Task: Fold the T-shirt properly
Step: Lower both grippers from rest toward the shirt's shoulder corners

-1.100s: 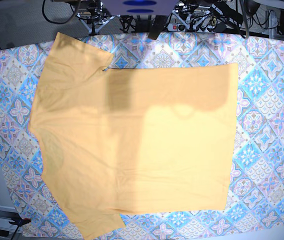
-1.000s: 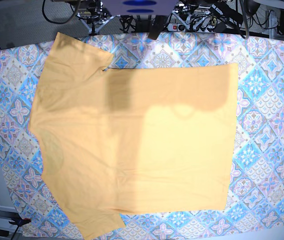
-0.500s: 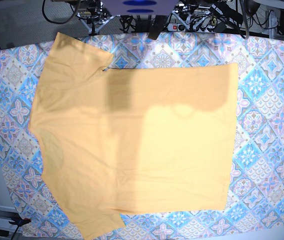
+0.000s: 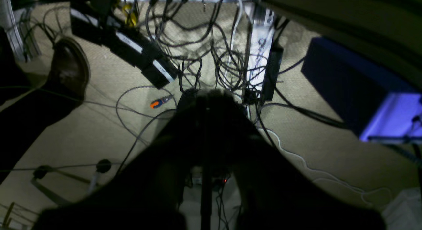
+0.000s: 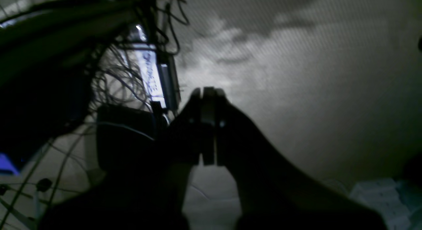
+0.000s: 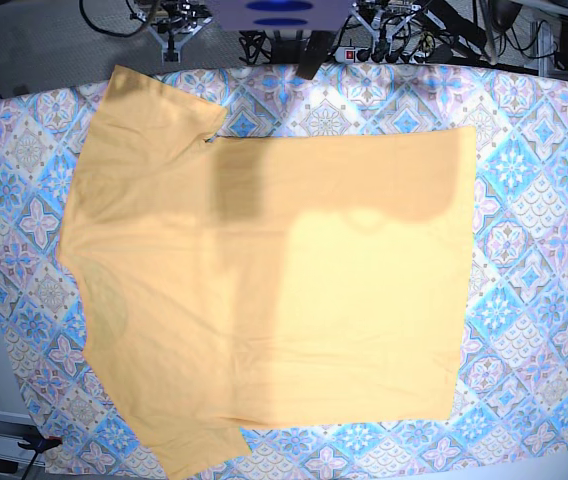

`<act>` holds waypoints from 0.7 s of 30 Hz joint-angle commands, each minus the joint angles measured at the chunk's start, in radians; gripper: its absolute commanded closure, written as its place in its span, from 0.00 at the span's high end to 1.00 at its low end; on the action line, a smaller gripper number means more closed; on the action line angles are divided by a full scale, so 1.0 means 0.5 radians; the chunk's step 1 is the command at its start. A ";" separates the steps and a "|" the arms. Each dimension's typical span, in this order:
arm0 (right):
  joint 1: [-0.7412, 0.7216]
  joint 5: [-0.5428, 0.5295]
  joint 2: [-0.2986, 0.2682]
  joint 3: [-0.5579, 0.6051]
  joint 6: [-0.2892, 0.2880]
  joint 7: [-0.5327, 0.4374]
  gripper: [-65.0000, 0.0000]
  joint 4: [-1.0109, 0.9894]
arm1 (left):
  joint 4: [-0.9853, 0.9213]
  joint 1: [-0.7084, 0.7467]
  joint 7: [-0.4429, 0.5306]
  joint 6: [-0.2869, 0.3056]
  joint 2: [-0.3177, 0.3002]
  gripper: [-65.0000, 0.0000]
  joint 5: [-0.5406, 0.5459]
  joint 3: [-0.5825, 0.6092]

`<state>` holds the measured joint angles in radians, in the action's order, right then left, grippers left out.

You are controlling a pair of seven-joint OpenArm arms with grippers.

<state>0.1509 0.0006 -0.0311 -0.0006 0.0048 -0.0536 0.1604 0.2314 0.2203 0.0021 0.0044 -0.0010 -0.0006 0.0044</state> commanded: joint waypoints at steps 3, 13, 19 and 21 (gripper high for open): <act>0.047 0.010 -0.050 0.003 -0.002 -0.008 0.00 0.003 | 0.033 0.098 0.007 -0.004 -0.040 0.00 -0.007 0.002; 0.292 0.013 -0.123 0.003 -0.002 -0.008 0.00 0.248 | 0.285 0.325 0.007 -0.004 -0.098 0.00 0.000 -0.004; 0.479 0.013 -0.170 0.003 -0.002 -0.017 0.00 0.522 | 0.512 0.478 0.007 -0.007 -0.107 0.00 0.009 -0.010; 0.544 0.013 -0.191 0.003 -0.002 -0.017 0.00 0.644 | 0.619 0.543 0.007 -0.007 -0.141 0.00 0.012 -0.010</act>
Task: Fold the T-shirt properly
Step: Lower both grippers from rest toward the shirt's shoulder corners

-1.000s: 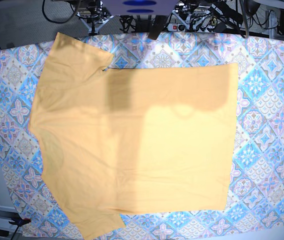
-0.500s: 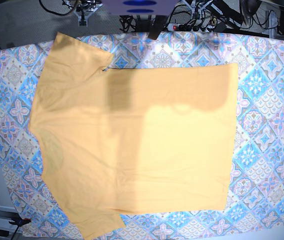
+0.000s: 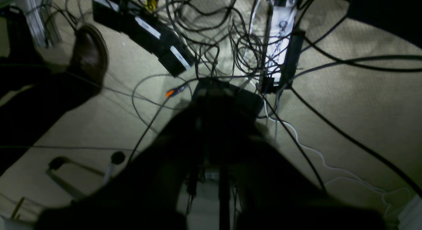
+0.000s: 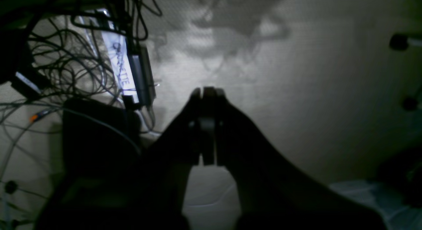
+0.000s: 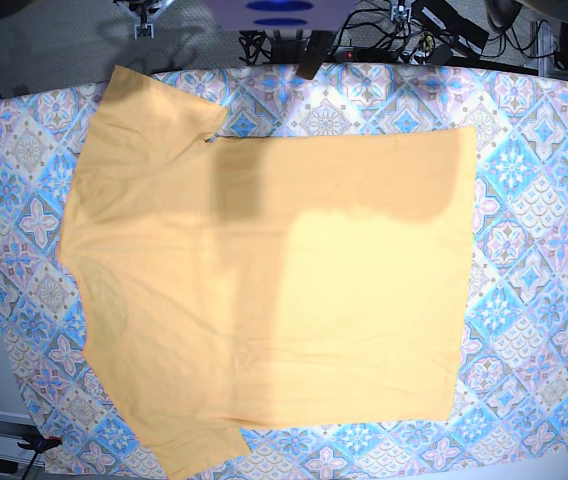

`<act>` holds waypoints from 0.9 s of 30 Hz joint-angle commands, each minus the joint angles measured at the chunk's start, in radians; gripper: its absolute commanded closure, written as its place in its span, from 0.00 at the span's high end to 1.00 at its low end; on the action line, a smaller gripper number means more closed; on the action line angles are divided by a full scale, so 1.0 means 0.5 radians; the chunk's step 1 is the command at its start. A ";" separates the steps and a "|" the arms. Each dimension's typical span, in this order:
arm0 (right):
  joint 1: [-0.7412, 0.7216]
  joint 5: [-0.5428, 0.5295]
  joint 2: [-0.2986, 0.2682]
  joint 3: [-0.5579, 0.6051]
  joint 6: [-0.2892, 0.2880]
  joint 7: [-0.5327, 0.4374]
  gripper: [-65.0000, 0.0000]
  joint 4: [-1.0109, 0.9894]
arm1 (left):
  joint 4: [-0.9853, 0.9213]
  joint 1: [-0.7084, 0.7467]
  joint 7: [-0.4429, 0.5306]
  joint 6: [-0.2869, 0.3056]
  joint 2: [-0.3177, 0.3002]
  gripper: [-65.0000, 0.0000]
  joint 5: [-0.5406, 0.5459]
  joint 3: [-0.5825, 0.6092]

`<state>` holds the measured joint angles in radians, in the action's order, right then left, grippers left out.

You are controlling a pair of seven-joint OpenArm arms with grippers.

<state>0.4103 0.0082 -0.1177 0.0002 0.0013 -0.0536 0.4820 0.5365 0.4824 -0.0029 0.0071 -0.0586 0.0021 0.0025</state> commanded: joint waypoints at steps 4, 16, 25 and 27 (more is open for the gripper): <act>0.154 -0.009 -0.021 -0.014 0.005 -0.020 0.00 0.170 | 0.159 0.108 0.016 -0.016 -0.035 0.00 0.010 -0.010; 0.384 -0.015 -0.048 -0.020 0.011 -0.023 0.00 0.615 | 0.693 0.412 0.016 -0.019 -0.059 0.00 0.013 -0.010; 0.590 -0.015 -0.045 -0.278 0.011 -0.146 0.00 0.934 | 1.245 0.675 0.016 -0.019 -0.056 0.00 0.013 -0.013; 0.636 -0.015 -0.045 -0.278 0.011 -0.146 0.00 1.032 | 1.353 0.728 0.016 -0.019 -0.056 0.00 0.013 -0.013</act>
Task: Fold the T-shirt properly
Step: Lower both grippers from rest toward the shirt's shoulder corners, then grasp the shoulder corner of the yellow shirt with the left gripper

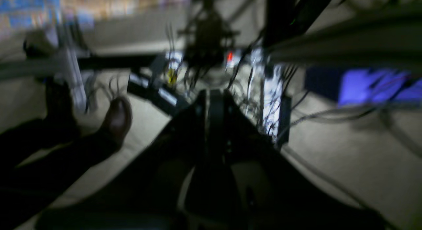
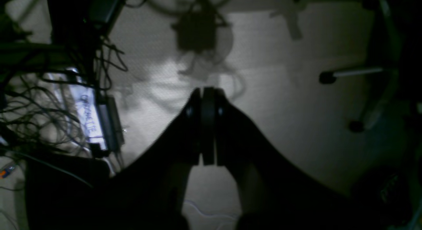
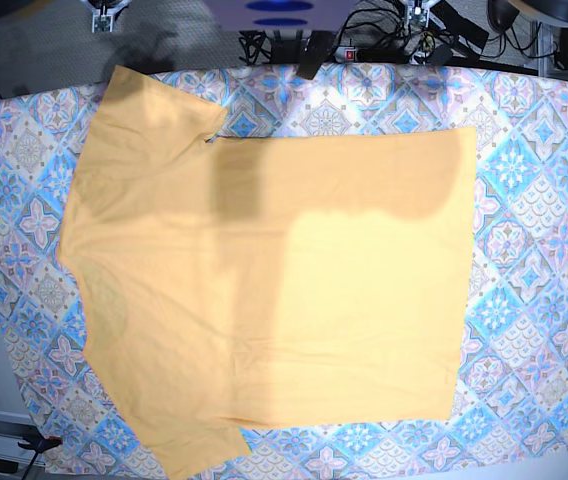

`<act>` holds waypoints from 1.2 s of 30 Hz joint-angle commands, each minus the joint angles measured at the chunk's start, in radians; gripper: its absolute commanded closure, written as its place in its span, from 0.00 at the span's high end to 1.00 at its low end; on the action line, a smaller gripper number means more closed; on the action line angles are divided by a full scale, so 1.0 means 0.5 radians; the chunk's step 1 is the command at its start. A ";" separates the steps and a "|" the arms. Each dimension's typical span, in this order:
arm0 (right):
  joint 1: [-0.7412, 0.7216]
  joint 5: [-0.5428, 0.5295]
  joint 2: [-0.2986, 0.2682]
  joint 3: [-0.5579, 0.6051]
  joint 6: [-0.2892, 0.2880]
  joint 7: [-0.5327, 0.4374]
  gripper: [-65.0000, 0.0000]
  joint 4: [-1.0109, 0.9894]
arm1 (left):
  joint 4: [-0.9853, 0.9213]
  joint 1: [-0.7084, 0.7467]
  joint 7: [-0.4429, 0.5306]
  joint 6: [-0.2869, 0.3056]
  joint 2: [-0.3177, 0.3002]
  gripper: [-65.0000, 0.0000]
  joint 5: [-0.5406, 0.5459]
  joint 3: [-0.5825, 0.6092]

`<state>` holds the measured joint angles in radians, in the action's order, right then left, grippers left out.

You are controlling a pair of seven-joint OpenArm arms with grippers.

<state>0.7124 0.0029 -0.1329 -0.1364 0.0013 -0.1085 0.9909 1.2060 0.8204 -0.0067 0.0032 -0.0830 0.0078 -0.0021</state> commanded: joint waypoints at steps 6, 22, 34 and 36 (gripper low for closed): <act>0.188 -0.004 -0.018 -0.005 0.011 -0.024 0.00 0.358 | 0.376 0.227 0.024 -0.011 -0.007 0.00 0.001 -0.003; 0.363 0.005 -0.018 -0.140 0.011 -0.018 0.00 0.828 | 1.029 0.423 0.009 -0.011 -0.011 0.00 -0.017 -0.148; 0.366 0.005 -0.018 -0.171 0.011 0.216 0.00 1.190 | 1.247 0.190 -0.031 -0.011 -0.004 0.00 0.434 -0.218; 0.360 0.005 -0.018 -0.174 0.011 0.271 0.00 1.254 | 1.287 0.125 -0.160 -0.011 -0.007 0.00 0.603 -0.243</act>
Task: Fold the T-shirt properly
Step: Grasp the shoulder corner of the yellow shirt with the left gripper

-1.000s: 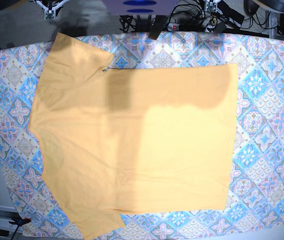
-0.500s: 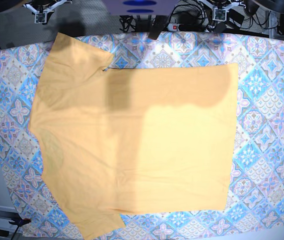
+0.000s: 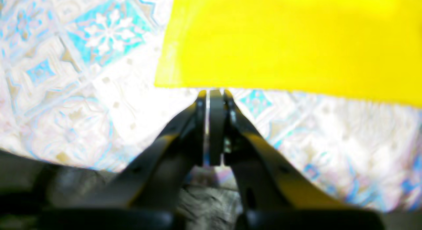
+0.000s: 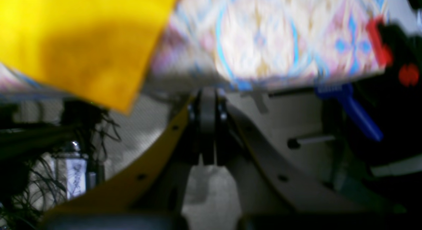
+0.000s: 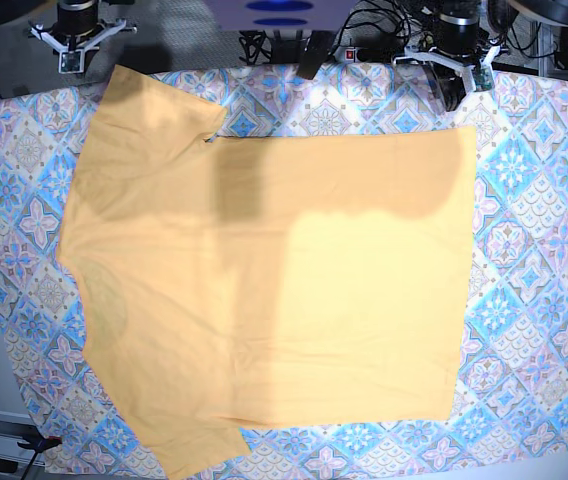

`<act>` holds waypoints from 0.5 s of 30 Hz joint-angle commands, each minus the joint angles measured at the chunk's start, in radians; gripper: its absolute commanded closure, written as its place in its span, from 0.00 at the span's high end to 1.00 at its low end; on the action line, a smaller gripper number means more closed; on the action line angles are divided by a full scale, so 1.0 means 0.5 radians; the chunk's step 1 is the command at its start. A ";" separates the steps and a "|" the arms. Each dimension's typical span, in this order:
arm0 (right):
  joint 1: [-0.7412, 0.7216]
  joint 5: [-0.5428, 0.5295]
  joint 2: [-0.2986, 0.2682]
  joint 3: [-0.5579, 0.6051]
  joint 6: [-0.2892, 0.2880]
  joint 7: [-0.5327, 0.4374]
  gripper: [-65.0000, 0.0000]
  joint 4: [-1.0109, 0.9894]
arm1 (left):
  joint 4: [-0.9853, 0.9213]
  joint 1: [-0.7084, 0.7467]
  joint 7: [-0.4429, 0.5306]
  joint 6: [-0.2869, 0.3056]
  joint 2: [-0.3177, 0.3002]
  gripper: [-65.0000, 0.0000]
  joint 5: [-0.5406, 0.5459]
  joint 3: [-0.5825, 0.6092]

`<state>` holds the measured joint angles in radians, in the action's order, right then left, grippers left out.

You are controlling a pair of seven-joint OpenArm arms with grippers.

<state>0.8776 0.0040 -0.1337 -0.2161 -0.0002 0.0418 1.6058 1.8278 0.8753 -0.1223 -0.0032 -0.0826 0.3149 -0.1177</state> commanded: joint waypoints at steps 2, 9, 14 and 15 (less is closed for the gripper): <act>0.026 0.003 -0.016 -0.014 0.014 0.022 0.00 0.070 | 0.056 -0.067 -0.138 0.002 -0.008 0.00 0.182 -0.067; 0.023 0.003 -0.016 -0.014 0.014 0.071 0.00 0.119 | 0.056 -0.365 -0.739 0.008 -0.008 0.00 0.897 -0.414; 0.023 0.003 -0.016 -0.011 0.014 0.071 0.00 0.119 | 0.041 -0.497 -1.086 0.008 -0.008 0.00 1.237 -0.592; 0.023 0.003 -0.016 -0.011 0.014 0.071 0.00 0.119 | 0.028 -0.512 -1.126 0.008 -0.008 0.00 1.277 -0.604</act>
<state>0.8780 0.0032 -0.1356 -0.2161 0.0013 0.0952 1.6512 1.8309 0.6128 -0.6910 -0.0105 -0.0811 0.9463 -0.4149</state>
